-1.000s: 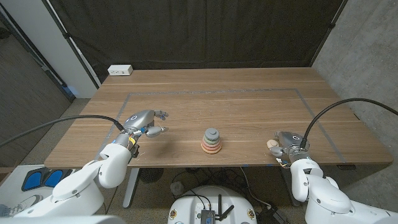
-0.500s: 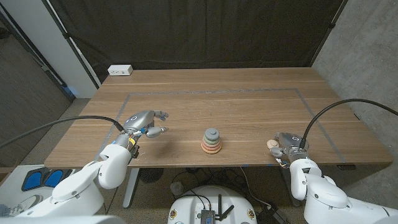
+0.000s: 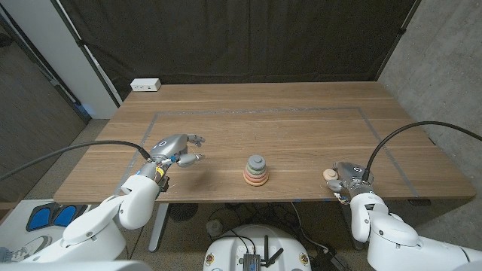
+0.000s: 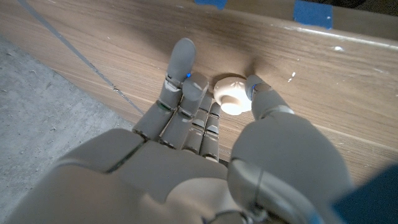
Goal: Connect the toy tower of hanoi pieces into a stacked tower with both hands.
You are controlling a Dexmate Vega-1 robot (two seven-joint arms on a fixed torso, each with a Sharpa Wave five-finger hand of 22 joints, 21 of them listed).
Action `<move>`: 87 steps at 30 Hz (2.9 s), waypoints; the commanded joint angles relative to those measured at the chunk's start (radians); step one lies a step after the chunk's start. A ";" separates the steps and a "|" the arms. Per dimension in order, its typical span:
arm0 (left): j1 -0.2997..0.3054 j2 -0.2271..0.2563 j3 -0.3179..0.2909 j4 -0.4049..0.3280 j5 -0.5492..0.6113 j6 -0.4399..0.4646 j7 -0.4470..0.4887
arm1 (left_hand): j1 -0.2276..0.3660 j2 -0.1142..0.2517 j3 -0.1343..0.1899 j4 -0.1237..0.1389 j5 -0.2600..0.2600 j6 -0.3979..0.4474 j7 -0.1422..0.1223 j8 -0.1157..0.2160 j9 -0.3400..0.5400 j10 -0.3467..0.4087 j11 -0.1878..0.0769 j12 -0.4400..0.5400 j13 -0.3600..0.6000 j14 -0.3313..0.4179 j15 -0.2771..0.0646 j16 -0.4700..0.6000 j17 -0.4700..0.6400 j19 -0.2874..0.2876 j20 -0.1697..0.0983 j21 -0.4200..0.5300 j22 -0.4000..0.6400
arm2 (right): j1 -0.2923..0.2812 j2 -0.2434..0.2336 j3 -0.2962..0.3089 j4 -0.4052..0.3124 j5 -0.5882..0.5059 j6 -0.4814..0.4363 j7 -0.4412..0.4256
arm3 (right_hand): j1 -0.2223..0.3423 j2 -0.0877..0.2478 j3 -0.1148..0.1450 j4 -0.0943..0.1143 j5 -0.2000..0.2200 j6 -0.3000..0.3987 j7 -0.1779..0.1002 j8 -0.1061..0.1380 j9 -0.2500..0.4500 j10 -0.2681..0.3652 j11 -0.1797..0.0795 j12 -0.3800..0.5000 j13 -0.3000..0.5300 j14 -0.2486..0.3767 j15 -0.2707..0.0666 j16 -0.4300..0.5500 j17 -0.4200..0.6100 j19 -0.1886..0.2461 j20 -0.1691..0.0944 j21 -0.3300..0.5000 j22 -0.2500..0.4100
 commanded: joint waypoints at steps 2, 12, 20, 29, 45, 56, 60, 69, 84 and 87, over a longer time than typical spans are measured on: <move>0.007 -0.005 -0.003 0.002 0.003 -0.006 -0.001 | 0.004 0.007 0.007 0.000 0.005 0.006 0.000 -0.001 0.002 0.009 -0.002 0.002 0.005 -0.003 -0.013 0.000 0.003 0.006 -0.128 -0.001 0.005 | 0.049 -0.004 -0.048 0.008 0.054 -0.004 -0.040 | -0.001 0.010 -0.001 -0.003 -0.003 0.006 -0.008 -0.003 0.002 0.007 -0.004 0.006 -0.001 0.007 -0.058 -0.002 0.002 0.002 -0.082 -0.003 0.002; 0.011 -0.010 -0.010 0.007 0.000 -0.014 -0.001 | 0.003 0.008 0.011 0.000 0.007 0.011 -0.001 -0.001 0.003 0.017 0.002 0.002 0.005 -0.001 -0.013 0.001 0.003 0.005 -0.128 -0.001 0.006 | 0.058 0.003 -0.063 0.011 0.049 -0.007 -0.032 | 0.002 0.012 -0.001 -0.004 -0.003 0.007 -0.011 -0.004 -0.001 0.010 -0.009 0.007 -0.004 0.008 -0.058 -0.004 0.002 0.003 -0.082 -0.002 0.002; 0.005 -0.011 -0.010 0.015 -0.005 -0.024 -0.006 | 0.003 0.010 0.014 0.000 0.008 0.013 0.001 -0.001 0.003 0.019 0.000 0.002 0.006 -0.002 -0.013 0.001 0.002 0.006 -0.128 -0.003 0.003 | 0.044 0.011 -0.051 0.018 0.036 -0.007 -0.017 | 0.007 0.016 0.000 -0.005 -0.003 0.018 -0.012 -0.001 -0.003 0.027 -0.015 0.013 -0.008 0.005 -0.058 -0.012 -0.005 0.005 -0.082 -0.002 0.002; 0.003 -0.010 -0.014 0.019 -0.008 -0.028 -0.012 | 0.001 0.009 0.017 -0.001 0.009 0.019 0.001 0.000 0.005 0.027 -0.002 0.002 0.007 -0.004 -0.014 -0.002 -0.004 0.007 -0.128 -0.002 0.004 | 0.036 0.028 -0.027 0.029 0.055 -0.007 -0.022 | 0.041 0.039 0.008 -0.010 0.003 0.095 -0.021 0.026 -0.010 0.131 -0.039 0.044 0.000 0.052 -0.059 0.018 0.015 0.042 -0.084 0.010 0.005; -0.003 -0.008 -0.015 0.021 -0.004 -0.029 -0.016 | 0.003 0.010 0.022 -0.002 0.011 0.027 -0.002 0.001 0.006 0.035 -0.004 0.003 0.007 0.001 -0.014 0.000 -0.006 0.011 -0.129 -0.001 0.004 | -0.006 0.019 0.037 0.035 0.126 0.069 -0.101 | 0.099 0.073 0.032 -0.015 0.015 0.189 -0.019 0.059 -0.016 0.237 -0.042 0.059 0.008 0.137 -0.059 0.094 0.030 0.109 -0.087 0.035 0.014; -0.016 -0.008 -0.009 0.023 0.001 -0.036 -0.015 | 0.011 0.007 0.027 -0.005 0.014 0.032 -0.003 0.000 0.007 0.043 -0.010 0.003 0.009 0.007 -0.014 0.004 -0.006 0.015 -0.129 0.000 0.005 | -0.037 -0.006 0.085 0.004 0.153 0.101 -0.121 | 0.118 0.087 0.044 -0.015 0.021 0.204 -0.018 0.064 -0.017 0.251 -0.039 0.056 0.010 0.153 -0.058 0.112 0.030 0.124 -0.087 0.039 0.016; -0.016 -0.008 -0.010 0.021 0.001 -0.034 -0.017 | 0.011 0.007 0.028 -0.005 0.014 0.033 -0.004 0.001 0.008 0.046 -0.008 0.003 0.009 0.008 -0.013 0.006 -0.005 0.015 -0.129 0.000 0.005 | -0.029 -0.011 0.076 -0.010 0.146 0.091 -0.121 | 0.121 0.088 0.046 -0.015 0.022 0.211 -0.016 0.066 -0.018 0.255 -0.038 0.055 0.012 0.156 -0.058 0.117 0.030 0.127 -0.087 0.039 0.016; -0.010 -0.006 -0.019 0.014 0.006 -0.027 -0.021 | 0.012 0.006 0.032 -0.003 0.015 0.038 -0.004 0.001 0.009 0.049 -0.010 0.002 0.009 0.011 -0.013 0.010 0.000 0.017 -0.129 -0.001 0.005 | -0.010 -0.013 0.057 -0.031 0.138 0.056 -0.125 | 0.126 0.090 0.049 -0.014 0.024 0.217 -0.015 0.068 -0.019 0.265 -0.035 0.054 0.014 0.162 -0.058 0.125 0.029 0.135 -0.087 0.043 0.018; 0.008 -0.014 -0.043 0.014 0.003 -0.037 -0.026 | 0.008 0.005 0.039 -0.001 0.017 0.043 -0.004 -0.001 0.011 0.054 -0.012 0.000 0.013 0.012 -0.013 0.015 0.008 0.018 -0.129 0.000 0.007 | 0.040 -0.039 -0.015 -0.107 0.054 -0.007 -0.090 | 0.131 0.091 0.053 -0.013 0.028 0.238 -0.019 0.075 -0.020 0.283 -0.040 0.054 0.020 0.168 -0.058 0.136 0.029 0.140 -0.087 0.043 0.017; 0.000 -0.018 -0.035 0.022 0.003 -0.044 -0.025 | 0.007 0.005 0.041 -0.001 0.017 0.044 -0.004 -0.002 0.011 0.058 -0.011 0.000 0.013 0.015 -0.013 0.019 0.012 0.019 -0.129 -0.001 0.008 | 0.028 -0.037 -0.009 -0.113 -0.005 -0.007 -0.039 | 0.132 0.091 0.053 -0.012 0.029 0.239 -0.019 0.076 -0.020 0.284 -0.042 0.053 0.020 0.169 -0.058 0.138 0.029 0.140 -0.087 0.042 0.016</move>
